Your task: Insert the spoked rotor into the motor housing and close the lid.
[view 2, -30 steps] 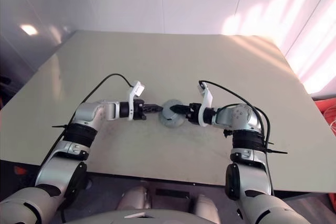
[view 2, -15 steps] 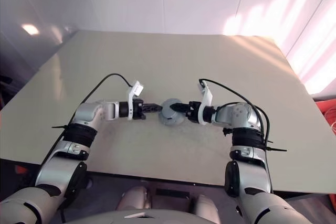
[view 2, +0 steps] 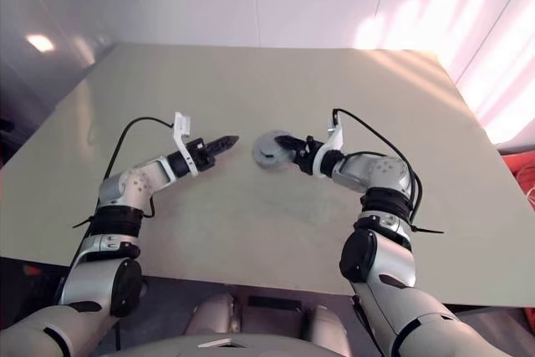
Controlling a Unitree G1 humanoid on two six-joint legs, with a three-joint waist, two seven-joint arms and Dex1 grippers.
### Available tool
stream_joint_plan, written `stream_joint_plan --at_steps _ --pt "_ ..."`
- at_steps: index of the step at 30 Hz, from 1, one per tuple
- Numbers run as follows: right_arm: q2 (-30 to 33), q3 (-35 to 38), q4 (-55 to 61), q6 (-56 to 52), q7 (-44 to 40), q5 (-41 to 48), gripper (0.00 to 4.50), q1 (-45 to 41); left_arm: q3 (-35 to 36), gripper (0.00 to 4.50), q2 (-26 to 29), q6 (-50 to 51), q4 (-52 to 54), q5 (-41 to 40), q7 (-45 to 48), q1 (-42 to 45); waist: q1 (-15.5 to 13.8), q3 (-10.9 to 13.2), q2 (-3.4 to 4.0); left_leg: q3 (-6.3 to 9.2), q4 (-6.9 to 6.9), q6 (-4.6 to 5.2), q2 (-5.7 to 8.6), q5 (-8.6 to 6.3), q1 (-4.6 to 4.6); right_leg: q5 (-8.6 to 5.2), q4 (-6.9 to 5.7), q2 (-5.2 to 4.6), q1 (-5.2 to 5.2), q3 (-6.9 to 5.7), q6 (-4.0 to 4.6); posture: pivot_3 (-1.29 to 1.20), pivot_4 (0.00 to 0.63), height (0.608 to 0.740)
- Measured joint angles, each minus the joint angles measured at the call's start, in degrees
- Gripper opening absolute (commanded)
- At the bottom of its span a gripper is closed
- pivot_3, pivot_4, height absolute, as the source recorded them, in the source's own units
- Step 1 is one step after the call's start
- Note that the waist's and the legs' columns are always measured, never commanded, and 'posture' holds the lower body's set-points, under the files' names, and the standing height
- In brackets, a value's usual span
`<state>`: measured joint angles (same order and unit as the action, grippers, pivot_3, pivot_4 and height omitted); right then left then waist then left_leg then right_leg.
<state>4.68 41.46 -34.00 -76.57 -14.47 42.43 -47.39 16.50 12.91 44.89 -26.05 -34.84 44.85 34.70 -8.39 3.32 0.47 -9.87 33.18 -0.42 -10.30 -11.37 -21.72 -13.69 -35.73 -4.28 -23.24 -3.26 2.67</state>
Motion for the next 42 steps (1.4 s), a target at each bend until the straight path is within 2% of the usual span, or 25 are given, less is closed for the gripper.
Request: stream_joint_plan --at_steps 3,6,17,21,25,30,42 --pt "-1.02 1.84 -0.01 0.86 1.62 1.65 2.09 -1.51 2.93 0.0 -0.98 2.95 1.67 -3.16 -2.88 -1.54 -0.08 0.0 0.0 -0.01 0.02 0.0 0.0 -0.02 -0.02 0.0 0.01 -0.01 0.0 -0.01 0.01 0.0 0.0 0.74" --pt "-2.2 2.87 -0.01 1.45 3.32 3.41 2.09 -2.94 4.85 0.62 -2.13 5.11 3.67 -6.05 -5.73 -2.96 -0.13 0.0 0.0 -0.01 0.03 -0.18 -0.01 -0.12 -0.02 0.0 0.0 -0.01 0.0 -0.01 0.01 0.0 0.0 0.74" --pt "-0.82 2.29 -2.82 5.52 5.41 4.88 2.09 -4.76 11.5 4.25 -3.89 10.09 5.66 -14.76 -14.16 -3.84 -0.14 0.0 -0.01 0.0 0.1 -0.21 0.0 -0.11 -0.02 0.02 0.0 0.0 0.02 0.0 -0.03 0.0 0.0 0.74" --pt "-0.43 1.56 -3.16 4.93 5.35 5.26 2.09 -4.8 15.49 4.25 -4.62 21.44 4.02 -23.88 -17.26 -2.73 -0.15 0.01 -0.01 -0.01 0.12 -0.21 0.01 -0.12 -0.04 0.02 -0.01 0.01 0.02 0.0 -0.03 0.0 0.0 0.74" --pt "-1.69 0.26 -1.36 1.48 4.65 7.62 2.09 -4.8 16.15 4.25 -6.09 27.1 2.24 -28.79 -19.49 -0.89 -0.17 0.01 -0.01 0.0 0.12 -0.21 0.01 -0.11 -0.04 0.02 -0.02 0.02 0.02 0.0 -0.03 0.0 0.0 0.74" --pt "-3.41 -1.51 4.04 -2.7 4.61 11.39 2.09 -4.8 16.84 4.25 -7.41 28.63 -0.04 -31.47 -21.42 0.31 -0.33 0.01 -0.02 0.07 0.13 -0.21 0.01 -0.11 -0.05 0.03 -0.01 0.02 0.04 -0.01 -0.05 0.0 0.0 0.74" --pt "-5.0 -4.71 10.04 -7.14 4.76 13.49 2.09 -1.42 16.35 4.25 -8.95 29.29 -0.04 -33.74 -22.78 0.97 -0.27 0.01 -0.04 0.18 0.15 -0.25 0.07 -0.09 -0.04 0.08 0.01 0.02 0.13 0.0 -0.14 0.0 0.0 0.74"
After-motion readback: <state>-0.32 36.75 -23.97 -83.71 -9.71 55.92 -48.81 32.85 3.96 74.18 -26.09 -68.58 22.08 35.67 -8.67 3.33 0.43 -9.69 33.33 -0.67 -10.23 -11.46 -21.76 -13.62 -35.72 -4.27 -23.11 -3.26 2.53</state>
